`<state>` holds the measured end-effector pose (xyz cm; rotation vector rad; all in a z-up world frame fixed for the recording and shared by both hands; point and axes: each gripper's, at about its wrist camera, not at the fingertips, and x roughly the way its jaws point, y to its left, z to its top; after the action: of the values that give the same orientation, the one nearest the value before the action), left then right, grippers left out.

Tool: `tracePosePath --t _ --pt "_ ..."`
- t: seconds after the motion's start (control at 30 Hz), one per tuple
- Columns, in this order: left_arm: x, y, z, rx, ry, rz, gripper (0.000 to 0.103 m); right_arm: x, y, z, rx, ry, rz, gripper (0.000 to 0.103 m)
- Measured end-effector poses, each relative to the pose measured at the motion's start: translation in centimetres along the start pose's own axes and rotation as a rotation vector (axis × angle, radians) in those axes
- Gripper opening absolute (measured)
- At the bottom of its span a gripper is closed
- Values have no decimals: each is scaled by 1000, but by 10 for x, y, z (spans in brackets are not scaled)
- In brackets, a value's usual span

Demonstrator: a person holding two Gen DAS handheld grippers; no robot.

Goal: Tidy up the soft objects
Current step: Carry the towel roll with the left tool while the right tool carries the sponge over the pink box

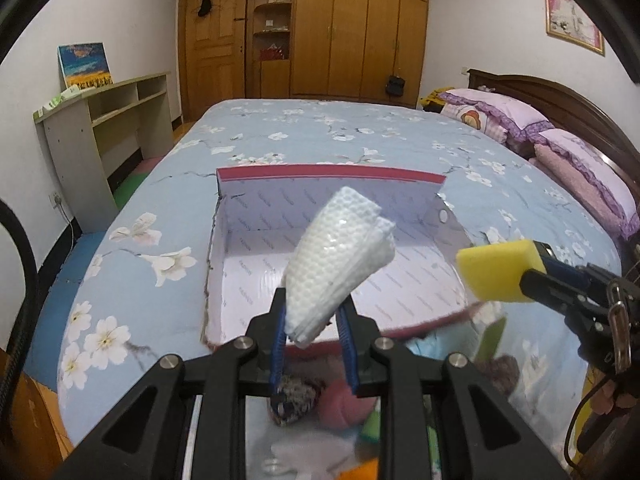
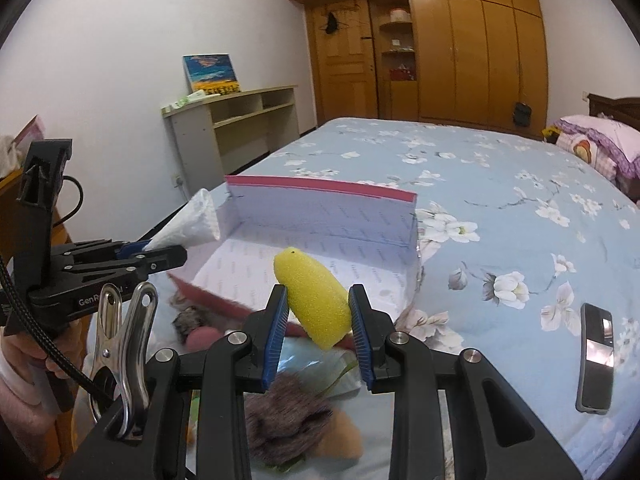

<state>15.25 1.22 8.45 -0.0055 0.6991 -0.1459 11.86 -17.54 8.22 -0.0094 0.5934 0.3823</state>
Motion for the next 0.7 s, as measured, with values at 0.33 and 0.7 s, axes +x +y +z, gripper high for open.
tracePosePath --t 0.33,0.7 --pt "43 11 5 -6 28 51 25 33 -20 4 43 -6 -8 32" --pt "70 10 -4 4 80 67 25 64 -30 -5 70 40 -7 32"
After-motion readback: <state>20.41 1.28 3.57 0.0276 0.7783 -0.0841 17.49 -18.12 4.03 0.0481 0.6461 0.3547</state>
